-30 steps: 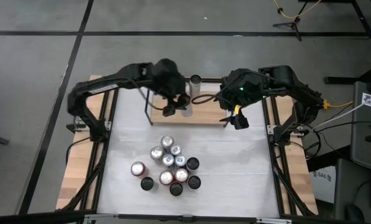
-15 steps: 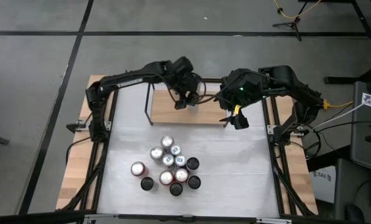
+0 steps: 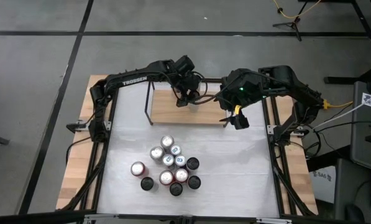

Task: Place canned beverage on shelf
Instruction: Put the white yellow soda can onto the shelf aligned with the other white yellow soda can

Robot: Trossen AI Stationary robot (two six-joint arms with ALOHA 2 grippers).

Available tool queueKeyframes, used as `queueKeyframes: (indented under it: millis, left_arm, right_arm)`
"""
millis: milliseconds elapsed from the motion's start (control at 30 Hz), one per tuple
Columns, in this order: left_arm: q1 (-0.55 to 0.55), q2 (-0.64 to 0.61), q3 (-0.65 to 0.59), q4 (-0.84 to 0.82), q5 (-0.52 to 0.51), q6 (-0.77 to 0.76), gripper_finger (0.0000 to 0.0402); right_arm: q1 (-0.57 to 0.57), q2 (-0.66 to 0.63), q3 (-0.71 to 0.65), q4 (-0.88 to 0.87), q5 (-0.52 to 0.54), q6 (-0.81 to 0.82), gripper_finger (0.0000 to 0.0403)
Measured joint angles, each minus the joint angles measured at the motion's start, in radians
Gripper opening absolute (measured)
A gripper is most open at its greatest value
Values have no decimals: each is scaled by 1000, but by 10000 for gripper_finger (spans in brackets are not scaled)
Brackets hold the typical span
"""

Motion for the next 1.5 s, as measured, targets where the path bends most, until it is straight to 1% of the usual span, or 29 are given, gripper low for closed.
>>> queueKeyframes:
  millis: [200,500,1033,1300,1500]
  left_arm:
    - [-6,-1,0,0,-29,-1,259]
    - [-17,-1,0,0,-62,-2,273]
    - [-18,-1,0,-1,-64,-2,275]
    - [-26,-1,0,-3,-50,50,275]
    - [-37,-2,0,0,-102,49,275]
  right_arm:
    - [0,0,0,0,0,-11,363]
    - [0,0,0,0,0,-12,363]
    - [0,0,0,0,0,-13,363]
    - [0,0,0,-2,0,-13,363]
    - [0,0,0,-2,0,-13,363]
